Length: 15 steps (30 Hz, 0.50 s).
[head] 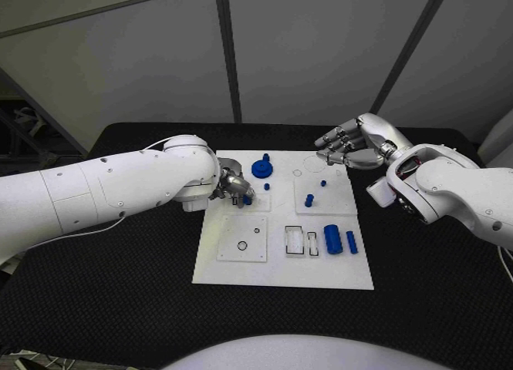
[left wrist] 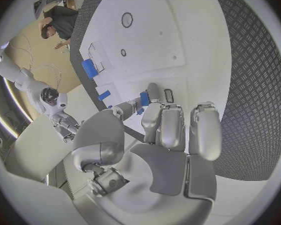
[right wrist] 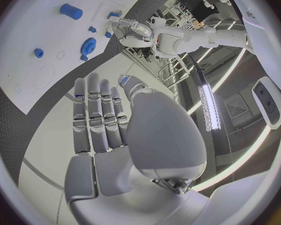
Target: Assemble the parts on the task board
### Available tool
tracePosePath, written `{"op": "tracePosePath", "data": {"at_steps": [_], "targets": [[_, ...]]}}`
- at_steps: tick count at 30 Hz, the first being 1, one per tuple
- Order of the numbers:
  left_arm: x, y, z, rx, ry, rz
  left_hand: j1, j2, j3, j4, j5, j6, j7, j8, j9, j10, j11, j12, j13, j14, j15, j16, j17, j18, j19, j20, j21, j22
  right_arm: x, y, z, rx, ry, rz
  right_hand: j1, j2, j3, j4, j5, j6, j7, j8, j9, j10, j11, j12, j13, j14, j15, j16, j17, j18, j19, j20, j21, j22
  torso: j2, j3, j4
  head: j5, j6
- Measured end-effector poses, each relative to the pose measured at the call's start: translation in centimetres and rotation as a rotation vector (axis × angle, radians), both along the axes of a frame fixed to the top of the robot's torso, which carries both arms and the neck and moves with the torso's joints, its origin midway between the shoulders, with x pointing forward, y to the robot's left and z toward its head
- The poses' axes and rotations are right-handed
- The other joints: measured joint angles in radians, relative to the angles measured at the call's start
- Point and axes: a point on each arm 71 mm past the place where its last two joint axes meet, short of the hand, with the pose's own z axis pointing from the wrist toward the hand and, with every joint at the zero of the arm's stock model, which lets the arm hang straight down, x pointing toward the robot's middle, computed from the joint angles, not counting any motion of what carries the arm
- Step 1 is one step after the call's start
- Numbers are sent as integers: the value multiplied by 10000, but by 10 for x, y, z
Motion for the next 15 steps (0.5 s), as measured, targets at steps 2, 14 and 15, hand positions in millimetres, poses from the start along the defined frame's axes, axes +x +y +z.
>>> {"op": "tracePosePath", "data": {"at_steps": [2, 14, 15], "targets": [[0, 0, 0, 0, 3, -2, 0, 0, 0, 0, 0, 0, 0, 0, 0, 0, 0, 0, 0, 0, 0, 0, 0, 0, 0, 0, 0, 0, 0, 0, 0, -7, -5, 6, 0, 0, 0, 0, 0, 0, 0, 0, 0, 0, 0, 0, 0, 0, 0, 0, 0, 0, 0, 0, 0, 0, 2, 1, 0, 4, 10], [5, 1, 0, 71, -15, 105, 39, -39, -55, -55, -79, 0, 0, 1, 0, 0, 0, 0, -1, 0, 0, 0, -1, 0, -1, 0, 0, 0, 0, 0, 0, -30, -17, 20, 0, 0, 0, 0, 0, 0, 0, 0, 0, 0, 0, 0, -8, 0, 0, 0, -2, 0, 0, 0, 0, -8, 3, 4, -12, 4, 29], [5, 1, 0, 78, -9, 102, 39, -39, -55, -55, -79, 0, 0, 1, 1, 0, 0, 0, -1, 0, 0, 0, -1, 0, 0, 0, 0, 0, 0, 0, 0, -31, -17, 21, 0, 0, 0, 0, 0, 0, 0, 0, 0, 0, 0, 0, -7, 0, 0, 0, -2, 0, 0, 0, 0, -8, 3, 4, -12, -2, 22]]}}
